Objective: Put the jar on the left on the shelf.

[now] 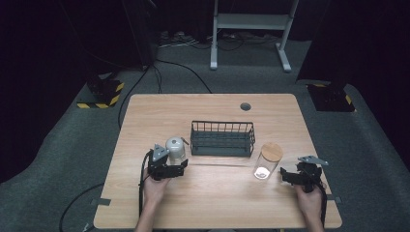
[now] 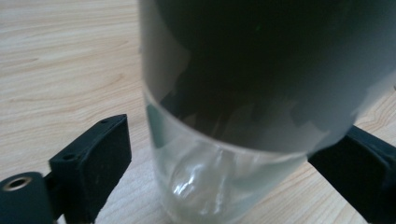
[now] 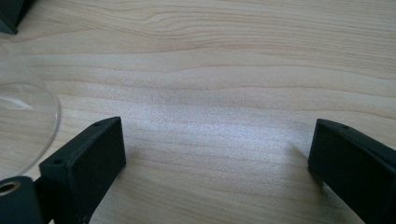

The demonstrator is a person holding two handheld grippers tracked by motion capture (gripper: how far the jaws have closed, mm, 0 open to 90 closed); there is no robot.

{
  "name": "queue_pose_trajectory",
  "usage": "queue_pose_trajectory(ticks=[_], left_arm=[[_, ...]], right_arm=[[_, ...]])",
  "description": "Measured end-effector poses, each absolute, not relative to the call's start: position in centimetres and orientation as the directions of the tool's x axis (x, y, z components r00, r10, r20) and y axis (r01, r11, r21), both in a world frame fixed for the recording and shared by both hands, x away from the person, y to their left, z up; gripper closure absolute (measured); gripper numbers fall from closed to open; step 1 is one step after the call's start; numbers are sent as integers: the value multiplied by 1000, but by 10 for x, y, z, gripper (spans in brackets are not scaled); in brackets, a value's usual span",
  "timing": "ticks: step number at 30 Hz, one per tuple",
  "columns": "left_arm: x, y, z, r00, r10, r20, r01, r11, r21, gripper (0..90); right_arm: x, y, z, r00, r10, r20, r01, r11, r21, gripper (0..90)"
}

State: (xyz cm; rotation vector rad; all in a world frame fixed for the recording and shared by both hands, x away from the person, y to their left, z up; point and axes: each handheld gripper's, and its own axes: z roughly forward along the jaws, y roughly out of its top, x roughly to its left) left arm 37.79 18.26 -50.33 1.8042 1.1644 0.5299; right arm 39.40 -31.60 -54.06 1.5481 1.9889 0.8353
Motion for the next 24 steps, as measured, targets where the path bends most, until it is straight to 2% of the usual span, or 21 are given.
queue_pose_trajectory(ticks=[16, 24], left_arm=[[383, 179, -504, 468, 881, -71, 451, -169, 876, 247], [384, 177, -503, 467, 882, -59, 451, -180, 874, 279]], right_arm=[[394, -316, -541, -243, 970, -4, 676, 173, 716, 35], [394, -316, -541, -243, 970, -4, 676, 173, 716, 35]])
